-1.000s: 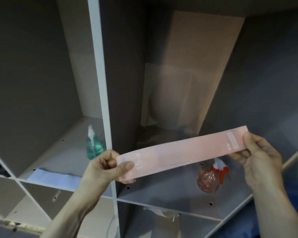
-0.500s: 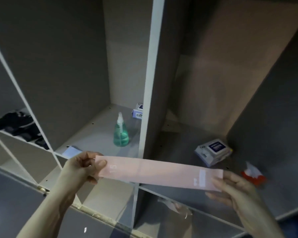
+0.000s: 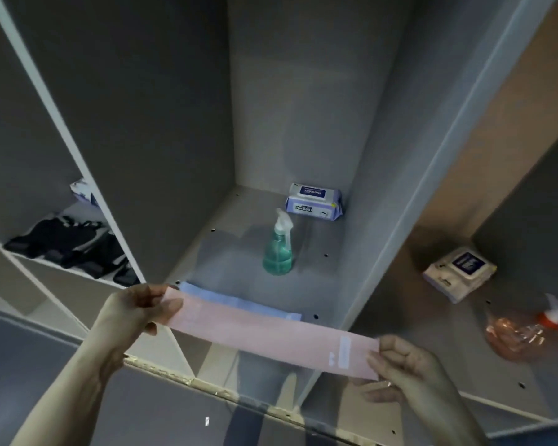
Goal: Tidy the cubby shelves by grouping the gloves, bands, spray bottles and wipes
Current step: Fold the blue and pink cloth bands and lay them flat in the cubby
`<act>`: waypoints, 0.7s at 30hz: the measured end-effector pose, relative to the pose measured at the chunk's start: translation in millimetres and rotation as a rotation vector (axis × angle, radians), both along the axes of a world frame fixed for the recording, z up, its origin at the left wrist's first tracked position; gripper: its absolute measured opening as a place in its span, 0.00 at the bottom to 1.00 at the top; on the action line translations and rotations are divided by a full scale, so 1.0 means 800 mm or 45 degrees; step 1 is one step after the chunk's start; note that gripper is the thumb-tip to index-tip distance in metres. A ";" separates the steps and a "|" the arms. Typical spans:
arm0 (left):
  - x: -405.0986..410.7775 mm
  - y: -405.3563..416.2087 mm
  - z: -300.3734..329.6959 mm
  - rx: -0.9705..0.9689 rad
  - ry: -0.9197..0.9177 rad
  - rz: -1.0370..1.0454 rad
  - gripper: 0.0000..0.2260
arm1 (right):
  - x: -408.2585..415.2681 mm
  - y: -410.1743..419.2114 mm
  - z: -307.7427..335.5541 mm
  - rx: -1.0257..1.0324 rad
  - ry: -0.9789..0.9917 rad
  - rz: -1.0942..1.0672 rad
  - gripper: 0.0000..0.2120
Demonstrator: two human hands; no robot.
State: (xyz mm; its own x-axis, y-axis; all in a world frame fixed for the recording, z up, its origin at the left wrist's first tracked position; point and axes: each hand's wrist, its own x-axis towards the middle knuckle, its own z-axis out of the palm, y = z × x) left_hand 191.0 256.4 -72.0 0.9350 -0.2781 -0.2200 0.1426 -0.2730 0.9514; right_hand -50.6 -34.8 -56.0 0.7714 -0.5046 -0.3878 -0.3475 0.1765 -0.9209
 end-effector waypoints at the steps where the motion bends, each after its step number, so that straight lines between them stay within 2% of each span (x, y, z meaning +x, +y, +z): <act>1: 0.015 0.007 -0.003 0.023 -0.017 -0.020 0.04 | 0.012 0.013 -0.004 -0.005 -0.007 -0.032 0.02; 5: 0.075 0.020 -0.024 0.097 -0.062 -0.028 0.02 | 0.065 0.056 -0.031 -0.047 -0.002 -0.191 0.04; 10: 0.145 0.003 -0.057 0.164 -0.043 0.054 0.06 | 0.141 0.068 -0.078 -0.106 0.044 -0.412 0.08; 15: 0.203 -0.040 -0.079 0.222 0.082 0.020 0.13 | 0.222 0.039 -0.124 -0.317 0.194 -0.455 0.10; 21: 0.240 -0.087 -0.120 0.348 0.034 0.013 0.14 | 0.272 0.006 -0.163 -0.633 0.505 -0.348 0.09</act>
State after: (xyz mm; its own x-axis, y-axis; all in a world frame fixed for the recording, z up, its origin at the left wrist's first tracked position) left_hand 382.9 186.8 -168.3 0.9304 -0.1954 -0.3102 0.1709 -0.5173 0.8385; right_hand 167.3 -30.0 -186.6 0.4391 -0.8514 -0.2869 -0.6779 -0.1044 -0.7277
